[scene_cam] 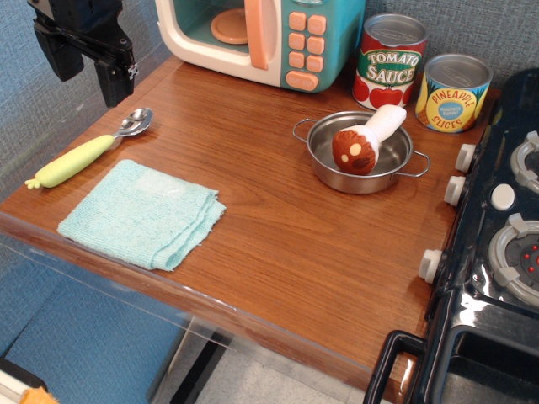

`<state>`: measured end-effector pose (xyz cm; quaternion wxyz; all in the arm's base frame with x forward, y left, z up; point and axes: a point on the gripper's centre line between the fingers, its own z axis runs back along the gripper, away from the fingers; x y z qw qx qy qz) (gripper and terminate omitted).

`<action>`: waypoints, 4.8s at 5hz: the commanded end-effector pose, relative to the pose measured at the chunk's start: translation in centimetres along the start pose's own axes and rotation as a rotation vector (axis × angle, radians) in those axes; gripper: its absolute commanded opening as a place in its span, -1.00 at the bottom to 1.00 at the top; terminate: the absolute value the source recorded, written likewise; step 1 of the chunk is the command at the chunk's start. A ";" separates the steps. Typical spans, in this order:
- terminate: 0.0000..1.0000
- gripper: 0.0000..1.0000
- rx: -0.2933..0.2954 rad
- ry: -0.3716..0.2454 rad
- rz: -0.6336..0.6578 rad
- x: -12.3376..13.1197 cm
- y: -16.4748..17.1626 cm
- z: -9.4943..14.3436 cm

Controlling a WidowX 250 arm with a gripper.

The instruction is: Place the mushroom above the folded cloth

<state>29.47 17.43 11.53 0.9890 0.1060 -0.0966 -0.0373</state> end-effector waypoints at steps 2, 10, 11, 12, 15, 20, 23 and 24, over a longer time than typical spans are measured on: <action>-1.00 1.00 -0.034 0.002 -0.037 1.9 -2.0 -0.8; -1.00 -1.00 -0.218 -0.013 -0.136 11.7 -20.7 -3.3; -1.00 -1.00 -0.235 -0.057 -0.145 12.1 -20.2 -1.2; -1.00 -1.00 -0.266 -0.148 -0.124 13.2 -18.0 2.1; -1.00 -1.00 -0.097 -0.044 0.047 8.0 -5.0 1.0; -1.00 1.00 -0.095 0.010 0.006 6.9 -3.5 0.6; -1.00 1.00 -0.115 -0.030 -0.011 6.5 -3.4 2.5; 1.00 1.00 -0.115 -0.030 -0.011 6.5 -3.4 2.5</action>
